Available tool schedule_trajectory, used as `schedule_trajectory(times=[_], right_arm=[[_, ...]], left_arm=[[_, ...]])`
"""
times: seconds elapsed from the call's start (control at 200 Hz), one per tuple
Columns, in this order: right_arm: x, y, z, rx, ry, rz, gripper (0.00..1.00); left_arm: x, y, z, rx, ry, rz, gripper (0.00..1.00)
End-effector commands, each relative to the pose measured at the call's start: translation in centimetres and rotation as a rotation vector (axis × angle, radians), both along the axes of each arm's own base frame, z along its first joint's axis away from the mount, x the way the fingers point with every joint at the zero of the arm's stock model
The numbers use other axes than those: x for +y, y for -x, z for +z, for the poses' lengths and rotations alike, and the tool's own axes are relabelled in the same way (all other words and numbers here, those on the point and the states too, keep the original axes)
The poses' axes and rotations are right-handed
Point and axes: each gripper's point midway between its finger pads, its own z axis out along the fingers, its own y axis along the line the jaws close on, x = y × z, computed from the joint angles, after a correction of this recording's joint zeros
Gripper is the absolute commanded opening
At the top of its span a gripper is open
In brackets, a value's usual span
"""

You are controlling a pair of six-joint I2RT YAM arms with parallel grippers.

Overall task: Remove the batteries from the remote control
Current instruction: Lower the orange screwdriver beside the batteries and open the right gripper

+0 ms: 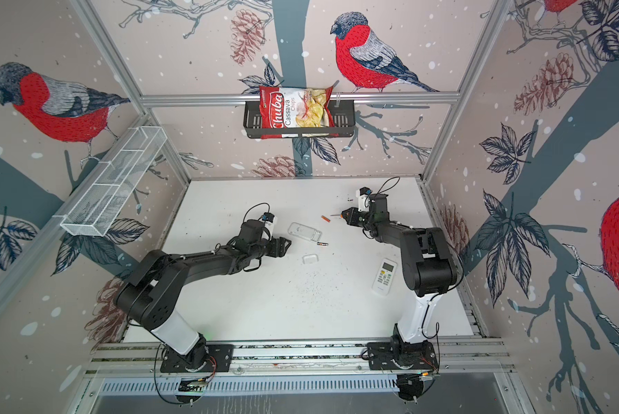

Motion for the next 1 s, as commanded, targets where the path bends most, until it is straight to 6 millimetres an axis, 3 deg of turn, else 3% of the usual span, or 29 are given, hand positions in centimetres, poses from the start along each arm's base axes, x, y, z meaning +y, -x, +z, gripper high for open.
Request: schedule_trajectory(times=[0.0, 0.155, 0.405, 0.69, 0.996], right_arm=[[0.1, 0.1, 0.8, -0.04, -0.053, -0.01, 0.04], [1.0, 0.5, -1.4, 0.001, -0.105, 0.026, 0.07], [1.0, 0.4, -2.4, 0.007, -0.166, 0.025, 0.14], [0.7, 1.1, -3.5, 0.013, -0.184, 0.014, 0.31], [-0.2, 1.3, -3.8, 0.023, -0.172, -0.022, 0.34]], left_arm=[[0.5, 0.3, 0.5, -0.032, -0.006, 0.021, 0.96], [1.2, 1.8, 1.1, -0.075, -0.005, 0.039, 0.97], [2.9, 3.7, 2.4, -0.122, -0.001, 0.071, 0.98], [3.5, 4.1, 2.5, -0.123, -0.012, 0.08, 0.97], [3.6, 4.5, 2.9, -0.132, 0.003, 0.083, 0.97]])
